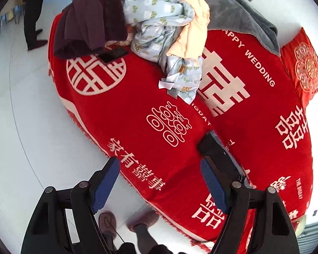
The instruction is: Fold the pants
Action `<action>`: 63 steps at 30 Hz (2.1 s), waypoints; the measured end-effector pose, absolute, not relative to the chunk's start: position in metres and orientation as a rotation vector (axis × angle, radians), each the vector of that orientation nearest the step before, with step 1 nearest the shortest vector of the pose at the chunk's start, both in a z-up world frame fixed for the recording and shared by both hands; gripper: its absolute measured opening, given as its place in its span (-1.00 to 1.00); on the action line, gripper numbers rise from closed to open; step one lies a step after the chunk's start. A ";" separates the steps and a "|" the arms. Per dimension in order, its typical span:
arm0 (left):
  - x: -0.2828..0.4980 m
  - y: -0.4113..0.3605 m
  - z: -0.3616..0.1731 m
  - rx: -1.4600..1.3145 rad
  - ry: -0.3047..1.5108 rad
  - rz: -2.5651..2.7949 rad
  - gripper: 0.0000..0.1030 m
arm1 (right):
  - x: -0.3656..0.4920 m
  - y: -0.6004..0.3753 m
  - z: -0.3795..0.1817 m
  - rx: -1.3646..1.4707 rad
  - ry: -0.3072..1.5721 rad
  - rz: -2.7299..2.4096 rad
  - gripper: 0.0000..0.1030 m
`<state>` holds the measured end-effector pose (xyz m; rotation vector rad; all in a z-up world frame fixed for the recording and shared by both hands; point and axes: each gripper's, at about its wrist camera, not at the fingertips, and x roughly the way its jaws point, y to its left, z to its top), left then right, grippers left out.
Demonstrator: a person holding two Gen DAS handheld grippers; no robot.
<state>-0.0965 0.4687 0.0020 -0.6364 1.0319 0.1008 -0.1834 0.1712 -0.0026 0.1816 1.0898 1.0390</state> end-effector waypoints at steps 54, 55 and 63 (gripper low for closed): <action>0.165 0.032 -0.251 0.036 1.402 -0.214 0.99 | 0.096 -0.341 -0.288 0.392 1.390 -0.141 -0.81; 0.165 0.029 -0.255 0.051 1.414 -0.209 0.99 | 0.095 -0.340 -0.295 0.409 1.410 -0.135 -0.81; 0.160 0.020 -0.267 0.088 1.453 -0.175 0.99 | 0.087 -0.347 -0.278 0.539 1.365 -0.018 -0.59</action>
